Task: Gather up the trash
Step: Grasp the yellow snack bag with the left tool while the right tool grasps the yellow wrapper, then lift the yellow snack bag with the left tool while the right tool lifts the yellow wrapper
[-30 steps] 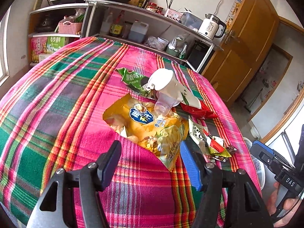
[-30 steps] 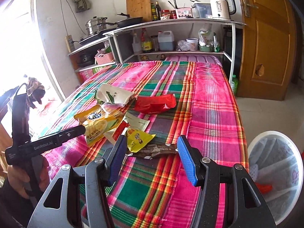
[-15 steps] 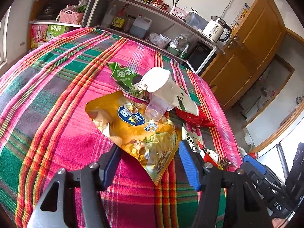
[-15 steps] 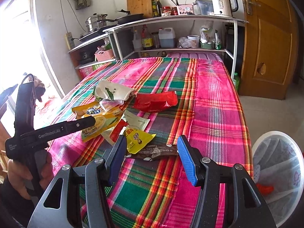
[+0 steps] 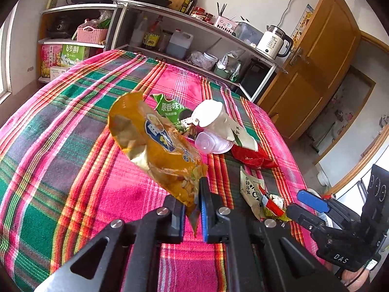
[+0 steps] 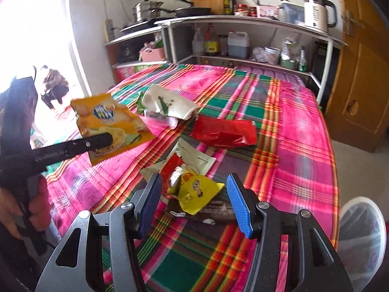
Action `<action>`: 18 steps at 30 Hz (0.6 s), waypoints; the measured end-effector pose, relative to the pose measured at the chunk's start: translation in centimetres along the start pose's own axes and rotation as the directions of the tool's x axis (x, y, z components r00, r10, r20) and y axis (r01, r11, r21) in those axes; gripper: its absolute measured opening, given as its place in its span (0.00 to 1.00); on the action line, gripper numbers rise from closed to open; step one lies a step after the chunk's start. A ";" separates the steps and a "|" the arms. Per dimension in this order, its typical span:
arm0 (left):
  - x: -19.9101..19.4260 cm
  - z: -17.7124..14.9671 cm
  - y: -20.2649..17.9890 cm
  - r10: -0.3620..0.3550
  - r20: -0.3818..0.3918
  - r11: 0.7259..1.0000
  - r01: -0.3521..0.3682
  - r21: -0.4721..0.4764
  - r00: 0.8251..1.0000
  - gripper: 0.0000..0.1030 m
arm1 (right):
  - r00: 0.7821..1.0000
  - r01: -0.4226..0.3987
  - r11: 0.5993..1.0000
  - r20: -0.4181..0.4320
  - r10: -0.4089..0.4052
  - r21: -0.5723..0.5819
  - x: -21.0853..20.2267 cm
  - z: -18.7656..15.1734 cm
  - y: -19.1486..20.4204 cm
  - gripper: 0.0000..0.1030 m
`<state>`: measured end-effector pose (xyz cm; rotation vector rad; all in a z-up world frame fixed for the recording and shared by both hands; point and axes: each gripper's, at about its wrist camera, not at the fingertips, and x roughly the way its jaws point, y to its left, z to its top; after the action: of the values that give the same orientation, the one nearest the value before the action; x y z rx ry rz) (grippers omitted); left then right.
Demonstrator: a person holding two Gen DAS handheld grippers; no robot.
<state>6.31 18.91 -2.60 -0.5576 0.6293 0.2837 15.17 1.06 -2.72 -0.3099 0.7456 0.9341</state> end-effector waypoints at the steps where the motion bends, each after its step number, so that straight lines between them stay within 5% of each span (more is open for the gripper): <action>1: -0.2 -0.1 0.2 -0.001 0.003 1.000 0.001 -0.001 1.000 0.10 | 1.000 -0.003 1.000 -0.011 0.003 -0.013 0.5 0.1 0.3 0.55; 12: -0.5 -0.5 1.0 -0.023 -0.010 1.000 0.023 -0.007 1.000 0.09 | 0.988 -0.084 0.996 -0.131 0.081 -0.015 3.8 0.4 0.7 0.54; 14: -0.5 -0.5 1.0 -0.029 -0.013 1.000 0.029 -0.005 0.999 0.09 | 0.986 -0.098 0.995 -0.131 0.098 0.007 3.7 0.3 0.6 0.45; 18: -0.5 -0.6 0.9 -0.033 -0.015 0.999 0.033 0.001 0.999 0.09 | 0.987 -0.097 0.995 -0.128 0.098 0.013 3.4 0.2 1.0 0.42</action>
<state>5.31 19.28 -3.06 -0.5693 0.6336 0.2482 15.72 3.82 -4.91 -0.3327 0.8883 1.0111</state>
